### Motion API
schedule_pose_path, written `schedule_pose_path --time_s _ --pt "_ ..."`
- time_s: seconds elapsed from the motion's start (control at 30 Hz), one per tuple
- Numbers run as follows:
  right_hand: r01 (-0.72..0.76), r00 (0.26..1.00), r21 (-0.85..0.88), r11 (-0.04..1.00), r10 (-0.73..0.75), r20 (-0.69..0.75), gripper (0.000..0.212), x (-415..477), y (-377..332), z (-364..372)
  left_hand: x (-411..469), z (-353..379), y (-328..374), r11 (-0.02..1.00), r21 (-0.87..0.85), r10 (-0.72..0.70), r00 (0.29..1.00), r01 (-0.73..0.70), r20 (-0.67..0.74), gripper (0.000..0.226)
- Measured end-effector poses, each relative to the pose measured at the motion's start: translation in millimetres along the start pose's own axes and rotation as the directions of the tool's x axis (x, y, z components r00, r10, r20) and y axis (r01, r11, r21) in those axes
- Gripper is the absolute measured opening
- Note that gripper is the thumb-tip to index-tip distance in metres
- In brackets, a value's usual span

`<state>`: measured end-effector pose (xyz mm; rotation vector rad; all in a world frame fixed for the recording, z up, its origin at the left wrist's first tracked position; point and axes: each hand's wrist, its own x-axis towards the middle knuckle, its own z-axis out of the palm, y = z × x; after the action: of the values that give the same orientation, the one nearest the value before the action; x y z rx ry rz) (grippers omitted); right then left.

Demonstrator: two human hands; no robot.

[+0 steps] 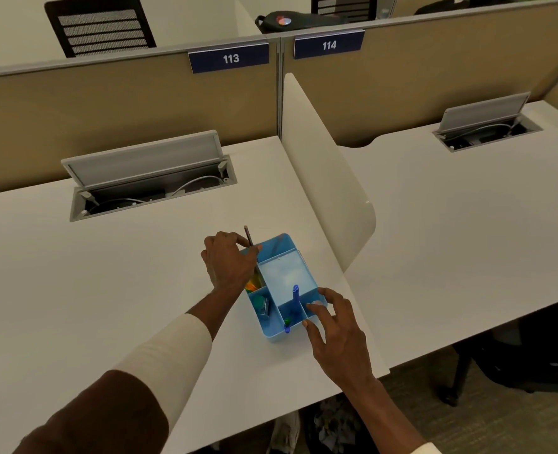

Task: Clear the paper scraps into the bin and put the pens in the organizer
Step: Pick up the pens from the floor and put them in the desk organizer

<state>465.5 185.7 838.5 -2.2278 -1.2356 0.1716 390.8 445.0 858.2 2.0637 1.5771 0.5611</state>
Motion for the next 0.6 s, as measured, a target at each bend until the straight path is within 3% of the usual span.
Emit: schedule_pose_path --time_s 0.17,0.33,0.6 --pt "0.008 1.000 -0.012 1.000 -0.008 0.006 0.039 1 1 0 7 -4 0 0.999 0.007 -0.037 0.999 0.036 0.034 0.032" --pt "0.014 1.000 -0.014 1.000 -0.013 0.025 0.033 -1 4 2 9 -5 0 0.985 -0.106 -0.125 0.985 0.138 0.116 0.032" --pt "0.029 1.000 -0.040 0.999 -0.029 0.008 0.033 -1 1 3 12 -1 -3 0.974 -0.181 -0.113 0.986 0.135 0.126 0.031"
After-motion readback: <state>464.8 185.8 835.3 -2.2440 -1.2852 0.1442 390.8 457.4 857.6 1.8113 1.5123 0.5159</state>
